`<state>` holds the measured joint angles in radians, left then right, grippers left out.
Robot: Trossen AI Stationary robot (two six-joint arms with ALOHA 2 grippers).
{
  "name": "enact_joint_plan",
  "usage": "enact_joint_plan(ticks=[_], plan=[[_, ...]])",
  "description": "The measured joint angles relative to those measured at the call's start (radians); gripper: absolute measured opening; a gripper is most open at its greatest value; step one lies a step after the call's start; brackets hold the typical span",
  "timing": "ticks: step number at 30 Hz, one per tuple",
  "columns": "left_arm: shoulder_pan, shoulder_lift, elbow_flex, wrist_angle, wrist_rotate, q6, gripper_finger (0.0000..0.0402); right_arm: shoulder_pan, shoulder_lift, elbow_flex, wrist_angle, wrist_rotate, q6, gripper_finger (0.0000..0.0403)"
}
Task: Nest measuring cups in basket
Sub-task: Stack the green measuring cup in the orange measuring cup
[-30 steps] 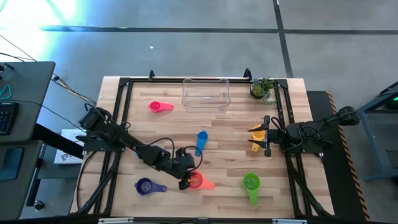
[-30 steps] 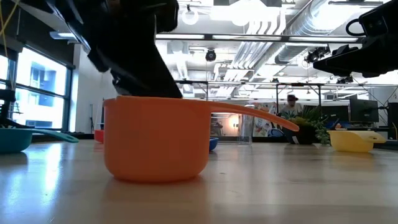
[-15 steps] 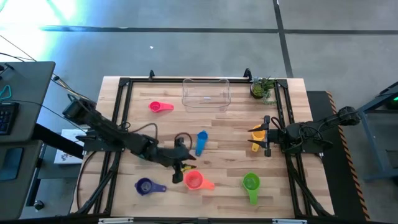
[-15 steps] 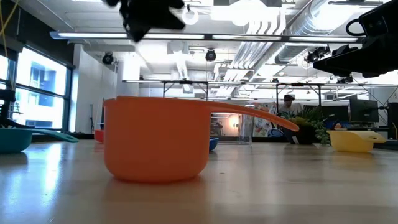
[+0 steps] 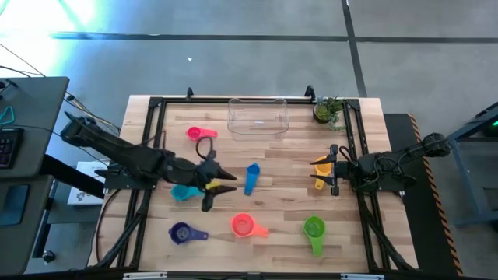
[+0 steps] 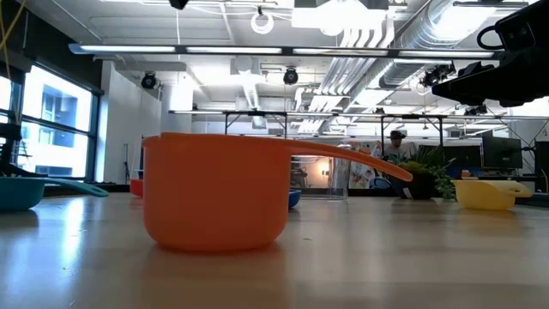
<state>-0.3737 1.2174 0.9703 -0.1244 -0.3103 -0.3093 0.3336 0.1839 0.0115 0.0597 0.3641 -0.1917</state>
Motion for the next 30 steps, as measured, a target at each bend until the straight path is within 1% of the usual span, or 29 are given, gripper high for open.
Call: enact_joint_plan(ticks=[8, 10, 19, 23, 30], plan=[[0.019, -0.107, 0.000, -0.066, 0.001, 0.008, 0.0147, 0.000, 0.000, 0.000, 0.002, 0.000, 0.000, 0.0188], [0.023, -0.130, 0.000, -0.081, 0.000, 0.007, 0.0147, 0.000, 0.000, 0.000, 0.002, 0.000, 0.022, 0.0188], [0.034, -0.211, 0.000, -0.107, 0.000, 0.007, 0.0147, 0.000, 0.000, 0.000, 0.008, 0.011, 0.314, 0.0188], [0.033, -0.236, 0.000, -0.124, -0.007, 0.007, 0.0147, 0.000, 0.000, 0.000, 0.010, 0.024, 0.392, 0.0188], [0.033, -0.243, 0.000, -0.148, -0.017, 0.006, 0.0147, 0.000, 0.000, 0.000, 0.021, -0.047, 0.510, 0.0188]])
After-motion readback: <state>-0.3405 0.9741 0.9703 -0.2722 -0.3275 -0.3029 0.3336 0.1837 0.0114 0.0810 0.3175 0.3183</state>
